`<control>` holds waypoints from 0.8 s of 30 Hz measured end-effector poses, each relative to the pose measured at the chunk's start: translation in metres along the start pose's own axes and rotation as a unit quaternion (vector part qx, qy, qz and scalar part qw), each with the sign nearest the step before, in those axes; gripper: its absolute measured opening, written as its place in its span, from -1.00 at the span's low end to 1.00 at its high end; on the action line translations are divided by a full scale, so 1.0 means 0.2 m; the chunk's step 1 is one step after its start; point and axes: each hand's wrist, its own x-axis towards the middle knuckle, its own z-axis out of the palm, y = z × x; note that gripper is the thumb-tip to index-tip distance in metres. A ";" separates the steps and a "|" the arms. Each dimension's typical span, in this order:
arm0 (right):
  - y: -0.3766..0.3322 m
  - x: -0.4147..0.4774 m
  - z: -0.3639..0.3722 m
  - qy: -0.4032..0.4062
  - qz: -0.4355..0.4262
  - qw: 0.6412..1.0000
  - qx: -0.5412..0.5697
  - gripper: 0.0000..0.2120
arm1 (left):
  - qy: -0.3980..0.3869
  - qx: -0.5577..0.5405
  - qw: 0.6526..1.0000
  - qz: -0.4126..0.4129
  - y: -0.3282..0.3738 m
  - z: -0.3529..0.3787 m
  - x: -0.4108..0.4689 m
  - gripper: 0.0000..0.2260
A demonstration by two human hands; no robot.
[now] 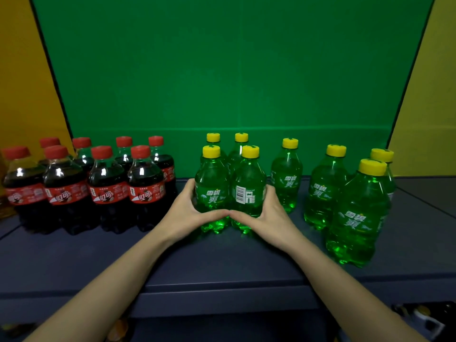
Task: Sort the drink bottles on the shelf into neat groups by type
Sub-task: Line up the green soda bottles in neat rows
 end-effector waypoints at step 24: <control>0.02 -0.03 -0.05 -0.062 0.018 0.989 0.135 -0.41 | 0.052 0.050 0.997 -0.005 -0.05 -0.02 0.01 -0.43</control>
